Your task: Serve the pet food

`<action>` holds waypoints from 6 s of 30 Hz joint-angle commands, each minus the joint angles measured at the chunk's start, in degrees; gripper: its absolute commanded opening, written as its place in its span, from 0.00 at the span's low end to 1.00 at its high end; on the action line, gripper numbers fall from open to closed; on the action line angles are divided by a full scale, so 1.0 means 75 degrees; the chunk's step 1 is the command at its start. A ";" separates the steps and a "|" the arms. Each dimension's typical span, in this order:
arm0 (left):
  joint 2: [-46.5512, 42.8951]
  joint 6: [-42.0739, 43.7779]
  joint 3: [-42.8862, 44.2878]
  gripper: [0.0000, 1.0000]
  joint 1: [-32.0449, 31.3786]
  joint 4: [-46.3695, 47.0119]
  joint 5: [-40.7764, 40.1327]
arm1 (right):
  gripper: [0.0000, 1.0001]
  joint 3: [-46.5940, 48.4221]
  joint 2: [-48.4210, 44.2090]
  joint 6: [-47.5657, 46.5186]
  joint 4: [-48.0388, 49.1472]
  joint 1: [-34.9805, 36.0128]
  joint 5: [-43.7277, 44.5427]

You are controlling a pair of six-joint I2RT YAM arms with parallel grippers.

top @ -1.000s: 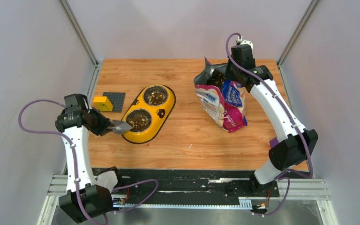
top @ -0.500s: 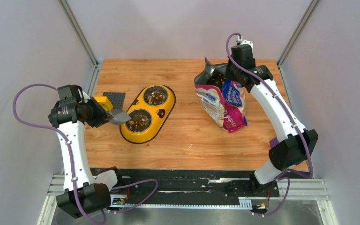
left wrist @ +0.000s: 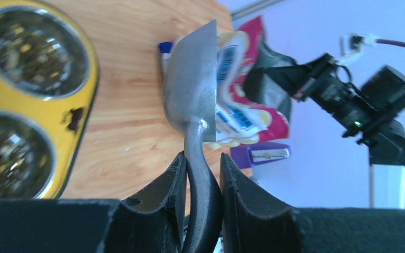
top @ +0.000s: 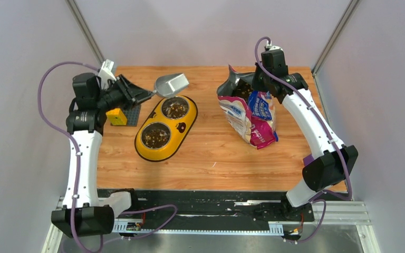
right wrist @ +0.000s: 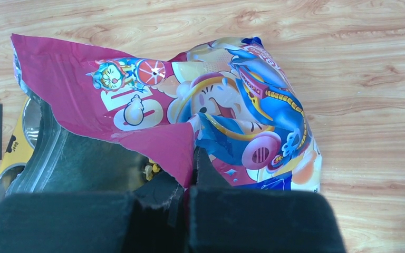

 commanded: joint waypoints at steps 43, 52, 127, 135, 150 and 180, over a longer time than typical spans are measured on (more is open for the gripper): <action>0.7672 0.0780 0.7307 0.00 -0.5755 -0.1725 -0.3136 | 0.00 0.0050 -0.0164 -0.0338 0.0247 0.0774 0.1175; 0.8255 0.0784 0.7237 0.00 -0.5977 -0.1030 -0.1807 | 0.00 -0.0345 -0.0256 -0.0313 0.0450 0.0757 0.1139; 0.1503 -0.2614 -0.0376 0.00 -0.0131 0.4079 0.2018 | 0.00 -0.0171 -0.0377 -0.0275 0.0459 0.0062 0.1088; 0.2048 -0.0170 -0.0374 0.00 0.0036 0.2038 0.0469 | 0.00 -0.0185 -0.0337 -0.0271 0.0462 0.0062 0.1086; 0.3051 0.2510 -0.0157 0.00 -0.1002 0.0774 -0.3349 | 0.00 -0.0343 -0.0411 -0.0195 0.0461 0.0002 0.1191; 0.2252 0.2319 0.3160 0.00 -0.3623 0.0365 -0.3054 | 0.00 -0.0310 -0.0328 -0.0096 0.0459 -0.0031 0.0852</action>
